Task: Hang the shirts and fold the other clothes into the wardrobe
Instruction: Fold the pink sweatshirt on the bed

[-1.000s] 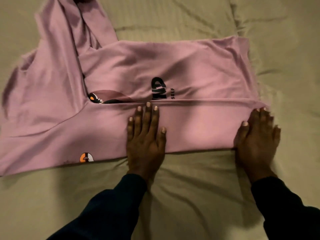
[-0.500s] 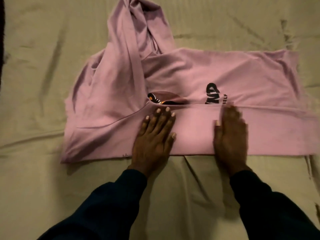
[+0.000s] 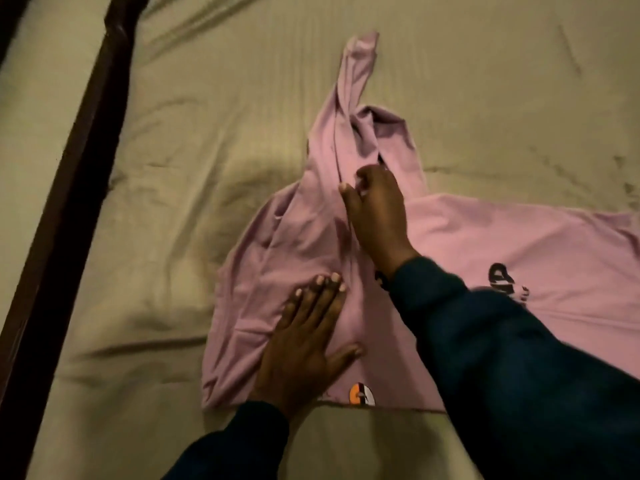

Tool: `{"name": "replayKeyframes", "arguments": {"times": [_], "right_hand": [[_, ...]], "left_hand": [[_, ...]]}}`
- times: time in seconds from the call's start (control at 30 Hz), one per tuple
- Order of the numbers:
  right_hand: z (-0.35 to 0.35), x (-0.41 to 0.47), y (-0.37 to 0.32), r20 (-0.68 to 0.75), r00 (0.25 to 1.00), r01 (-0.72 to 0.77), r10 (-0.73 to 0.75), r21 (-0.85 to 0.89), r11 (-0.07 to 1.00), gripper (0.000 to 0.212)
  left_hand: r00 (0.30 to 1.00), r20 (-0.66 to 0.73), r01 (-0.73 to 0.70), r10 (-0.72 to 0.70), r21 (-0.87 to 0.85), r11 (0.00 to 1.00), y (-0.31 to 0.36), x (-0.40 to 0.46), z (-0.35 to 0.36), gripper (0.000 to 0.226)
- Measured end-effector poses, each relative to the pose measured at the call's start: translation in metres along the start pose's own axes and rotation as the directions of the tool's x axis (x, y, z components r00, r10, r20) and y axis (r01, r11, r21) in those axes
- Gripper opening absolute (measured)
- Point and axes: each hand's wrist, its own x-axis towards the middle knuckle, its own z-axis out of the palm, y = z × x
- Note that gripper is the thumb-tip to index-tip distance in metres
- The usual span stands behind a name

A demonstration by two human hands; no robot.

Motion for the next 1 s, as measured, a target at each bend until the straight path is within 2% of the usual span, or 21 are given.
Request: {"name": "replayKeyframes", "arguments": {"times": [0.07,0.13,0.17,0.23,0.27,0.3,0.33,0.4,0.43,0.53,0.63,0.77,0.83,0.9,0.93,1.0], "right_hand": [[0.019,0.031,-0.018,0.041,0.987,-0.153,0.156,-0.072,0.986,0.051],[0.027,0.046,-0.022,0.037,0.954,-0.294,0.298,-0.092,0.951,0.048],[0.026,0.049,-0.024,0.03,0.942,-0.333,0.334,-0.023,0.943,0.037],[0.027,0.048,-0.027,0.021,0.933,-0.352,0.36,0.278,0.894,0.016],[0.022,0.046,-0.027,0.052,0.926,-0.353,0.374,0.467,0.811,0.013],[0.016,0.043,-0.029,0.15,0.911,-0.384,0.384,0.646,0.659,0.015],[0.013,0.041,-0.029,0.292,0.89,-0.434,0.352,0.782,0.448,0.022],[0.003,0.039,-0.029,0.498,0.837,-0.524,0.227,0.849,0.068,0.04],[-0.005,0.035,-0.032,0.537,0.828,-0.543,0.163,0.839,-0.005,0.045],[-0.027,0.034,-0.032,0.531,0.847,-0.531,-0.02,0.843,-0.087,0.043],[-0.051,0.03,-0.037,0.465,0.88,-0.475,-0.097,0.869,-0.14,0.054],[-0.08,0.02,-0.048,0.372,0.909,-0.394,-0.187,0.913,-0.102,0.043],[-0.095,0.009,-0.039,0.284,0.922,-0.335,-0.263,0.926,-0.174,0.04],[-0.113,-0.014,-0.004,0.236,0.942,-0.291,-0.24,0.929,-0.227,0.053],[-0.121,-0.033,0.023,0.245,0.952,-0.282,-0.184,0.934,-0.217,0.062],[-0.131,-0.075,0.077,0.304,0.952,-0.301,0.013,0.947,-0.109,0.07]], "left_hand": [[0.999,-0.034,0.008,-0.01,-0.054,0.999,-0.001,-0.001,0.003,0.078],[0.998,-0.063,-0.001,-0.004,-0.078,0.997,-0.003,-0.001,0.005,0.077],[0.997,-0.076,-0.006,0.0,-0.082,0.997,-0.003,0.0,0.006,0.077],[0.996,-0.089,-0.005,-0.003,-0.091,0.996,-0.005,-0.001,0.008,0.078],[0.995,-0.098,-0.012,0.003,-0.089,0.996,-0.004,0.0,0.008,0.078],[0.995,-0.103,-0.013,0.003,-0.091,0.996,-0.004,0.0,0.009,0.078],[0.994,-0.106,-0.011,0.001,-0.093,0.996,-0.005,0.0,0.01,0.078],[0.993,-0.12,-0.01,-0.001,-0.091,0.996,-0.005,0.0,0.01,0.078],[0.992,-0.123,-0.01,-0.001,-0.091,0.996,-0.005,0.0,0.01,0.079],[0.994,-0.11,-0.015,0.007,-0.072,0.997,-0.005,0.0,0.011,0.079],[0.996,-0.09,-0.006,0.0,-0.067,0.998,-0.004,0.0,0.009,0.08],[0.996,-0.094,-0.018,0.009,-0.094,0.995,-0.003,-0.001,0.007,0.08],[0.994,-0.113,-0.021,0.009,-0.11,0.994,-0.003,0.0,0.007,0.079],[0.994,-0.107,-0.024,0.01,-0.134,0.991,-0.004,0.001,0.008,0.08],[0.995,-0.096,-0.017,0.002,-0.154,0.988,-0.004,0.001,0.007,0.079],[0.989,-0.131,0.035,-0.065,-0.223,0.974,0.002,0.0,0.004,0.069]]}}
